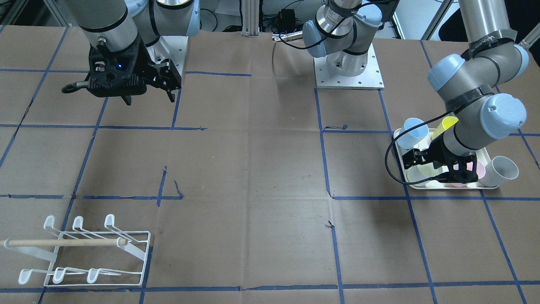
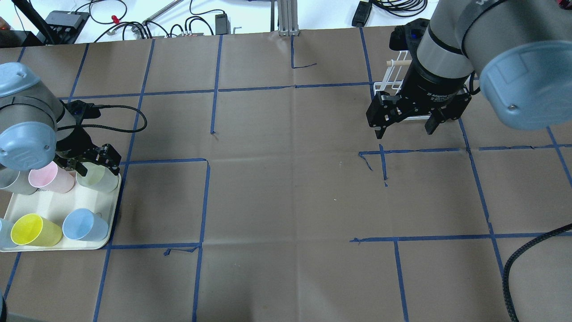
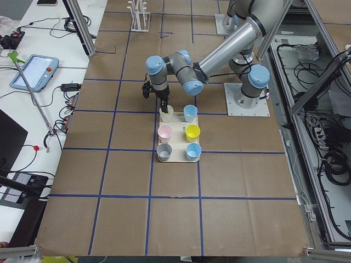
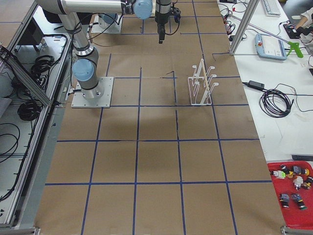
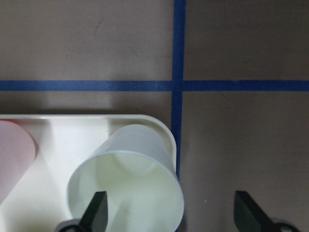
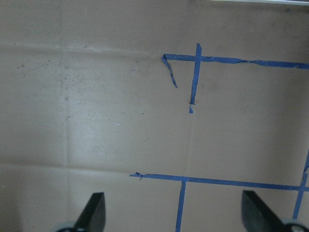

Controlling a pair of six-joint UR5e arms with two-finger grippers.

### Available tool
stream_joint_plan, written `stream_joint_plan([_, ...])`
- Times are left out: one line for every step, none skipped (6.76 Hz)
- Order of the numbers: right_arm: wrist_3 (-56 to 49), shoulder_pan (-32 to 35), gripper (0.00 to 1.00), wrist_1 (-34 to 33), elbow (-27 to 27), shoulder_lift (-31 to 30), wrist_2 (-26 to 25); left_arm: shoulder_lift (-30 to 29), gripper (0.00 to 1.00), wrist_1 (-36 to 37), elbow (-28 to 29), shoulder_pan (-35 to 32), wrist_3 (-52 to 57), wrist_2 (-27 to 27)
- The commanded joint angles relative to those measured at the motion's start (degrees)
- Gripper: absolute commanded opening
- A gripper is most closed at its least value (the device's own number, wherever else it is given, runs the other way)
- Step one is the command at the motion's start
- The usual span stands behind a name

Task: Transfer IKEA cup to right arm and place on rack

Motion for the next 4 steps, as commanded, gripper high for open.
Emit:
stream_joint_plan([0.00, 0.00, 1.00, 0.00, 0.00, 0.07, 0.00, -0.21, 0.43, 0.09, 0.07, 0.03, -0.07, 0.04])
stream_joint_plan([0.08, 0.00, 1.00, 0.00, 0.00, -0.02, 0.00, -0.30, 0.25, 0.01, 0.07, 0.03, 0.02, -0.05])
stream_joint_plan([0.09, 0.00, 1.00, 0.00, 0.00, -0.02, 0.00, -0.21, 0.07, -0.17, 0.25, 0.11, 0.11, -0.22])
stream_joint_plan([0.09, 0.00, 1.00, 0.09, 0.00, -0.02, 0.00, -0.21, 0.00, -0.43, 0.42, 0.29, 0.28, -0.23])
